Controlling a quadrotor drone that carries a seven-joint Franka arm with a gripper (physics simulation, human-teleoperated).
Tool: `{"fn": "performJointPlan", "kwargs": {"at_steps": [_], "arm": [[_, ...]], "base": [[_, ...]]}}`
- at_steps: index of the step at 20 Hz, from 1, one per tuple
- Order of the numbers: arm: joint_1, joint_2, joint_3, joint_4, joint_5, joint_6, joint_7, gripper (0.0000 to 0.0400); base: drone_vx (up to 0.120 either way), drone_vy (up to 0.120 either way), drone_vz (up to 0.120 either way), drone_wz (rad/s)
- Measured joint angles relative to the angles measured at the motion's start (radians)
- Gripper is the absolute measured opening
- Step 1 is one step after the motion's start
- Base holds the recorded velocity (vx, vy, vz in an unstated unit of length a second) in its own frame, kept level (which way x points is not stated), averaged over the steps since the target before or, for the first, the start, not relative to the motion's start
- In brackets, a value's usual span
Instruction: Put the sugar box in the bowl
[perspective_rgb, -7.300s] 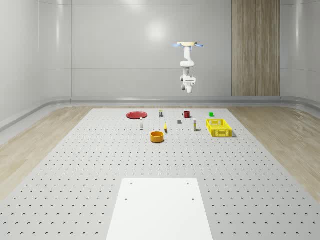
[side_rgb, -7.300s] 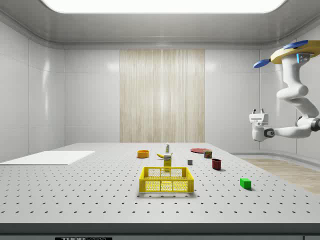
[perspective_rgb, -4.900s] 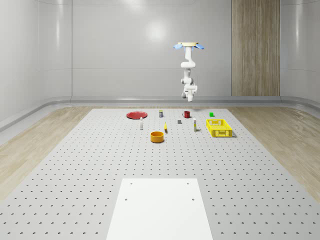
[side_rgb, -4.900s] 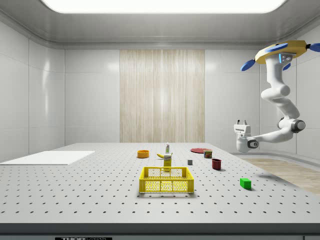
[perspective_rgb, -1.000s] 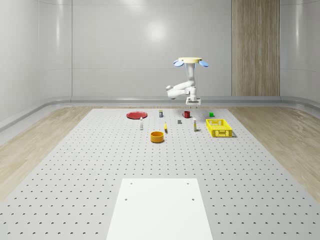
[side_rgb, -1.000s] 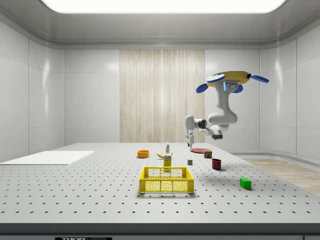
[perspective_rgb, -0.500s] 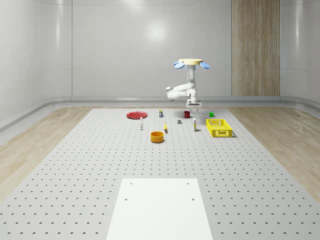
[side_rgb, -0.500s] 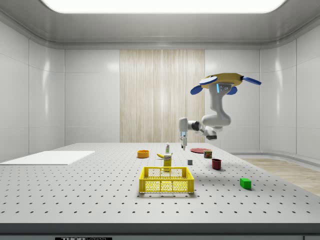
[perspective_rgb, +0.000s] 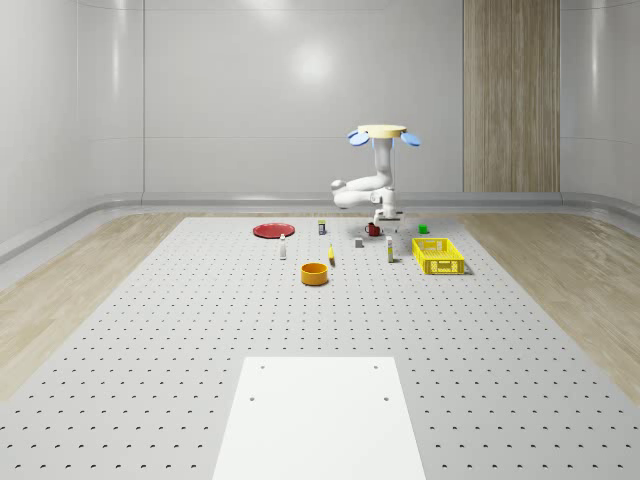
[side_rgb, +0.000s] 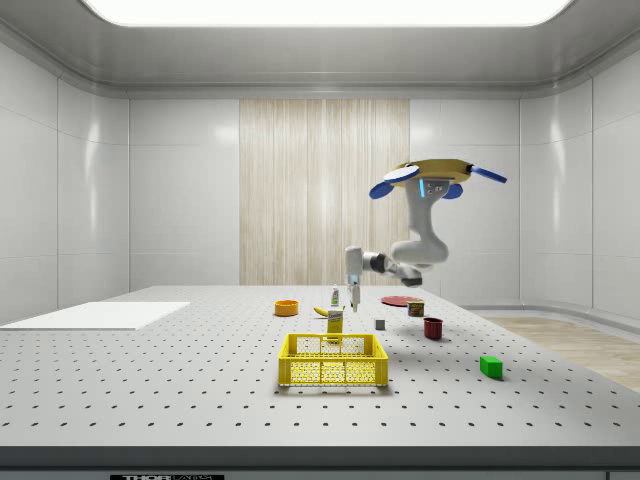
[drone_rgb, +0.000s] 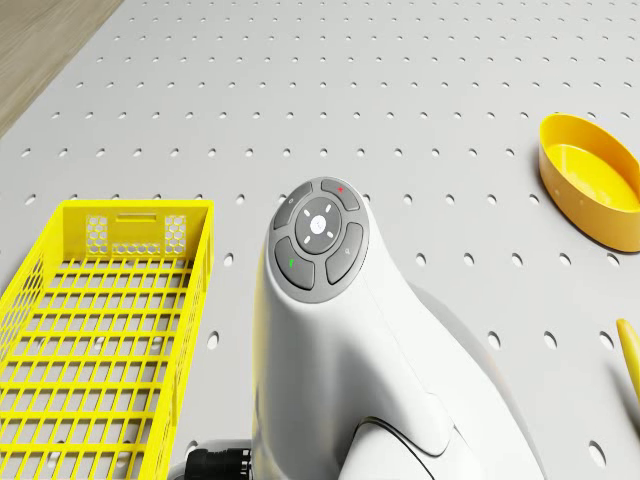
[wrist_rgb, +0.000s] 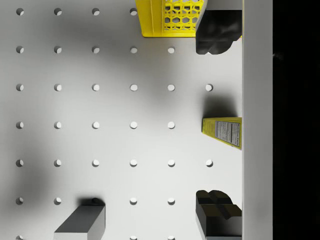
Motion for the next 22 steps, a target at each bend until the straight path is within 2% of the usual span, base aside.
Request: {"fn": "performJointPlan", "kwargs": {"at_steps": [2, 12, 22], "arm": [[-0.002, -0.008, 0.002, 0.0, 0.004, 0.007, 0.002, 0.04], [-0.012, -0.045, 0.011, 0.003, 0.021, 0.042, 0.011, 0.04], [-0.018, -0.085, -0.026, 0.011, -0.004, 0.092, 0.013, 0.04]], "base": [[0.12, 0.0, -0.12, 0.0], [0.12, -0.036, 0.0, 0.0], [0.008, 0.0, 0.0, 0.0]]}}
